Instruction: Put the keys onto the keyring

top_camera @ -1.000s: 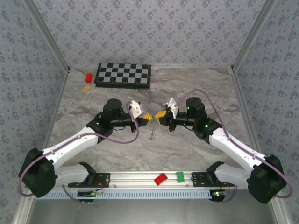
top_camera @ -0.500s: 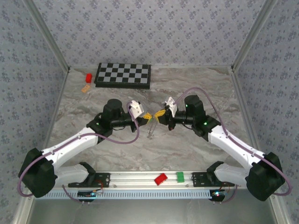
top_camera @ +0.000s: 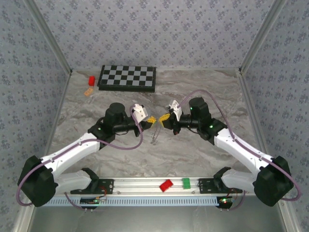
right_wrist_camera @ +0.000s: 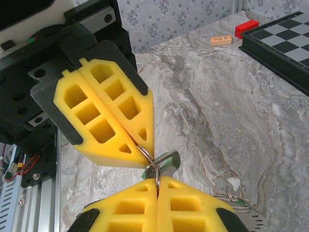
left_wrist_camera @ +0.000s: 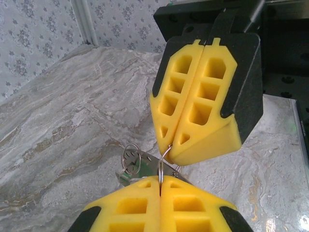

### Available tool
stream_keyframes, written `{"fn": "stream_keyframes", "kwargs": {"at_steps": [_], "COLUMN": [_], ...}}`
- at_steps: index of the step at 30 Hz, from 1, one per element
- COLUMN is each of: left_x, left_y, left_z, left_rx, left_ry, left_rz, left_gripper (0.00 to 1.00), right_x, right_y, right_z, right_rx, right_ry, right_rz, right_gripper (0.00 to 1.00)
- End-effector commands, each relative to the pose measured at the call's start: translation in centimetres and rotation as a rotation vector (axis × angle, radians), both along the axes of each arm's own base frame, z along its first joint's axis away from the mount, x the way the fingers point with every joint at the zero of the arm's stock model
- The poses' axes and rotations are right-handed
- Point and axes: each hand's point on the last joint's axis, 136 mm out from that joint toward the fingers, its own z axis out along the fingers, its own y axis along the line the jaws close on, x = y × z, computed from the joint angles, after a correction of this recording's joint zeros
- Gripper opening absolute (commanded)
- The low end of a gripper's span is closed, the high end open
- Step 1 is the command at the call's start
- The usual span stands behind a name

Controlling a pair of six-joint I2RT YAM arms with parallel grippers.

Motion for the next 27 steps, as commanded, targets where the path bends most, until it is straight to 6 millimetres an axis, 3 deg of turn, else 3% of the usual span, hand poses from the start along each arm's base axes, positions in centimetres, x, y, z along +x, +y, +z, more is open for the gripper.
{"fn": "stream_keyframes", "kwargs": {"at_steps": [1, 10, 16, 19, 27], "left_x": [-0.5, -0.3, -0.2, -0.2, -0.5], "left_y": [-0.4, -0.4, 0.0, 0.4, 0.2], "left_z": [2.7, 1.0, 1.0, 0.7, 0.9], "left_rx": [-0.063, -0.002, -0.005, 0.014, -0.002], "left_ry": [-0.091, -0.092, -0.128, -0.161, -0.191], "left_rz": [-0.027, -0.020, -0.003, 0.003, -0.022], "left_gripper": [0.00, 0.00, 0.00, 0.03, 0.00], "right_x": [-0.5, 0.1, 0.4, 0.6, 1.2], "right_y": [0.6, 0.3, -0.1, -0.7, -1.9], "right_z": [0.5, 1.5, 1.5, 1.7, 3.0], "right_rx": [-0.005, 0.016, 0.010, -0.003, -0.007], "right_ry": [0.000, 0.021, 0.015, -0.018, -0.151], "right_rz": [0.036, -0.001, -0.026, -0.058, -0.136], "right_gripper": [0.00, 0.00, 0.00, 0.00, 0.00]}}
